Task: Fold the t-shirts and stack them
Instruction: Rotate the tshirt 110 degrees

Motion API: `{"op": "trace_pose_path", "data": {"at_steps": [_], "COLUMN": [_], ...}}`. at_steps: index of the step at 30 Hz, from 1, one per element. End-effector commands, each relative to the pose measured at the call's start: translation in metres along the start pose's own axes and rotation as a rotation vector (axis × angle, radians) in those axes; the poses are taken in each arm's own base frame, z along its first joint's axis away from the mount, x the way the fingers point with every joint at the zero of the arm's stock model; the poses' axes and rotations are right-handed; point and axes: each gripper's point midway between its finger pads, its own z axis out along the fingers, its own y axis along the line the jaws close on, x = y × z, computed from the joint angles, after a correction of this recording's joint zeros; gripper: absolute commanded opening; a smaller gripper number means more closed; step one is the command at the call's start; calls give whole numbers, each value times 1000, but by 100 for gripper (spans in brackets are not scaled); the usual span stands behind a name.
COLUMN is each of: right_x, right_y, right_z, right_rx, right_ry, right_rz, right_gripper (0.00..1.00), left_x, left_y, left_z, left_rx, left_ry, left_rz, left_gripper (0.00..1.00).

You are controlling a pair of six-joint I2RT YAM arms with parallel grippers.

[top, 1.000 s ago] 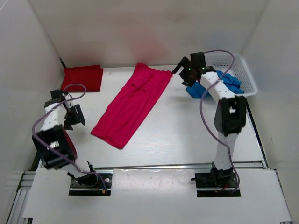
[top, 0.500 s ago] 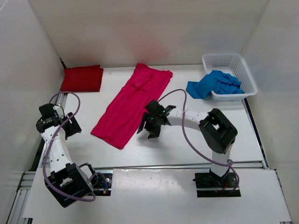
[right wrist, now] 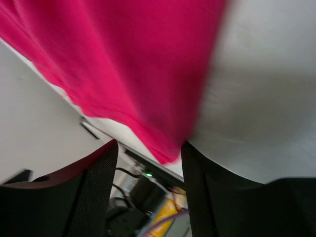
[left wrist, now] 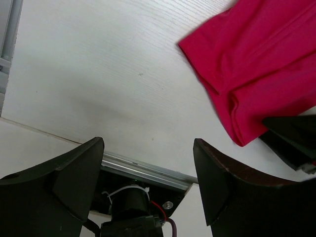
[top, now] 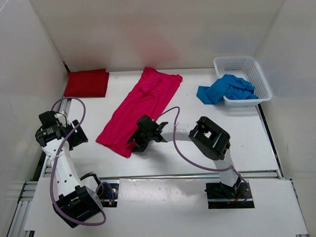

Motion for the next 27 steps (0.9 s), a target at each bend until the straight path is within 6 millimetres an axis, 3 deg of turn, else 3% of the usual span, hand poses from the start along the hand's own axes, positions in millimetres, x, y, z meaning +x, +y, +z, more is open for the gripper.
{"op": "trace_pose_path", "data": {"at_steps": [1, 4, 5, 7, 8, 10, 12, 15, 16, 17, 19, 20, 22, 23, 25, 27], "right_x": [-14, -14, -13, -14, -14, -12, -11, -6, -2, -3, -3, -2, 1, -1, 2, 6], "right_y": [-21, -31, -32, -46, -51, -54, -84, -126, -125, -156, -165, -186, -193, -203, -202, -199], "right_z": [24, 26, 24, 18, 15, 3, -9, -39, -53, -61, -81, -88, -101, -105, -111, -114], "right_rx": [74, 99, 100, 123, 130, 124, 176, 236, 209, 266, 247, 283, 269, 280, 262, 255], "right_ry": [-56, -74, -74, -89, -90, -97, -107, -110, -107, -117, -125, -121, -114, -115, -101, -78], "right_rz": [99, 122, 133, 147, 148, 117, 77, 13, -11, -19, -80, -94, -155, -160, -209, -248], "right_gripper": [55, 34, 20, 3, 0, 0, 0, 0, 0, 0, 0, 0, 0, 0, 0, 8], "left_x": [-3, -7, -9, -16, -19, -19, -11, 10, 14, 21, 22, 29, 27, 35, 43, 70], "left_y": [-6, -5, -6, -7, -7, -16, -31, -38, -38, -44, -45, -58, -69, -87, -99, -119], "left_z": [-15, -22, -23, -30, -33, -35, -39, -21, -14, -1, 8, 12, 15, 14, 19, 26], "left_rx": [27, 16, 16, 16, 16, 66, 149, 182, 175, 180, 142, 163, 158, 193, 178, 216], "left_ry": [-30, -69, -87, -152, -176, -187, -167, -60, -33, 12, 28, 49, 28, 46, 67, 139], "left_rz": [4, 10, 13, 24, 28, 35, 38, 59, 76, 124, 198, 283, 383, 493, 607, 758], "left_gripper": [84, 84, 84, 87, 87, 92, 89, 80, 76, 76, 75, 75, 76, 78, 78, 79]}}
